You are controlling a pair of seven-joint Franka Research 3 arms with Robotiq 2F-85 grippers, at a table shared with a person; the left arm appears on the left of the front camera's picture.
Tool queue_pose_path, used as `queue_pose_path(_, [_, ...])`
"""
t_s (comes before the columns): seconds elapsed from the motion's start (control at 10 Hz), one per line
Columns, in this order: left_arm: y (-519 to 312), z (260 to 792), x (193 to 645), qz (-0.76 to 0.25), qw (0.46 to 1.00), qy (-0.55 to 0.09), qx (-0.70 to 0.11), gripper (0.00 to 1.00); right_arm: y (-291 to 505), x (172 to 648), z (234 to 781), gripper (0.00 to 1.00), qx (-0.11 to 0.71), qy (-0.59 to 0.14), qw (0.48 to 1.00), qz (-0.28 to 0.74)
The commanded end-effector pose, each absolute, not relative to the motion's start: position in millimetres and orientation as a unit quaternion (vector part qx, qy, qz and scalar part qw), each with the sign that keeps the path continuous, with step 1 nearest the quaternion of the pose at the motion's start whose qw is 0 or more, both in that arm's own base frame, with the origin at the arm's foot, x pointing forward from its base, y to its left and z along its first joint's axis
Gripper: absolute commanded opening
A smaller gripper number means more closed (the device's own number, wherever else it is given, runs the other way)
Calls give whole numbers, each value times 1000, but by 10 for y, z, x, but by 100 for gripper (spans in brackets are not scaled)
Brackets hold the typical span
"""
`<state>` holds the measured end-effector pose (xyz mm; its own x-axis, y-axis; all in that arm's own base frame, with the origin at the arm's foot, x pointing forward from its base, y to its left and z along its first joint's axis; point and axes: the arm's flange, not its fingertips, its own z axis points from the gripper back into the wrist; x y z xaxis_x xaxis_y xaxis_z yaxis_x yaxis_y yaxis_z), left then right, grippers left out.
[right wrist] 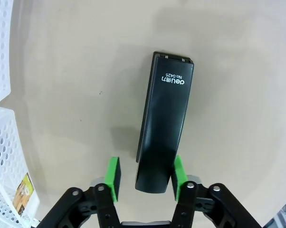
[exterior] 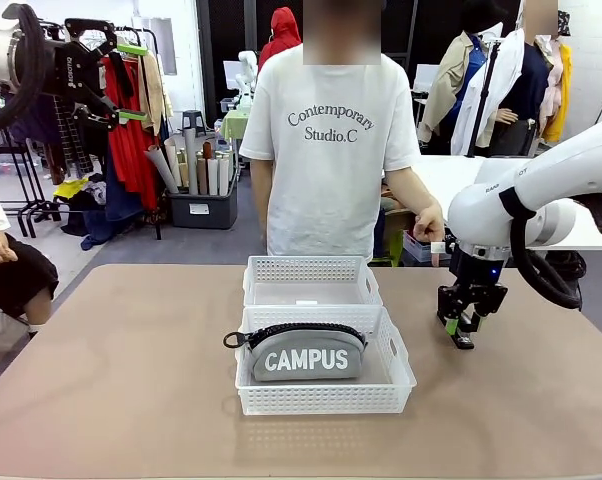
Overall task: Distribute items into two baskets.
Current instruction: Pick up the Stapler that the person points to.
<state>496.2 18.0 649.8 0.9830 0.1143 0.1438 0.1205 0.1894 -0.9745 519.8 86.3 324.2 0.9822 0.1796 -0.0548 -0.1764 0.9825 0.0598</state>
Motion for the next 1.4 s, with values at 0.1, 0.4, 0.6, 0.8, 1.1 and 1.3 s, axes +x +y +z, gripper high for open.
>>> queue_pose_path(0.1, [181,6506,4945,-2,766,-92,-636,100,889,5223,3291,0,15,31,995,98])
queue_pose_path(0.4, [181,6506,4945,-2,766,-92,-636,100,878,5205,3350,0,15,27,995,100])
queue_pose_path(0.6, [181,6506,4945,-2,766,-92,-636,100,888,5154,3539,0,23,18,994,107])
queue_pose_path(0.8, [181,6506,4945,-2,766,-92,-636,100,911,5078,3930,0,9,-2,995,100])
queue_pose_path(1.1, [181,6506,4945,-2,766,-92,-636,100,961,5028,4597,0,25,10,996,90])
queue_pose_path(1.3, [181,6506,4945,-2,766,-92,-636,100,1007,5023,5079,0,38,5,994,99])
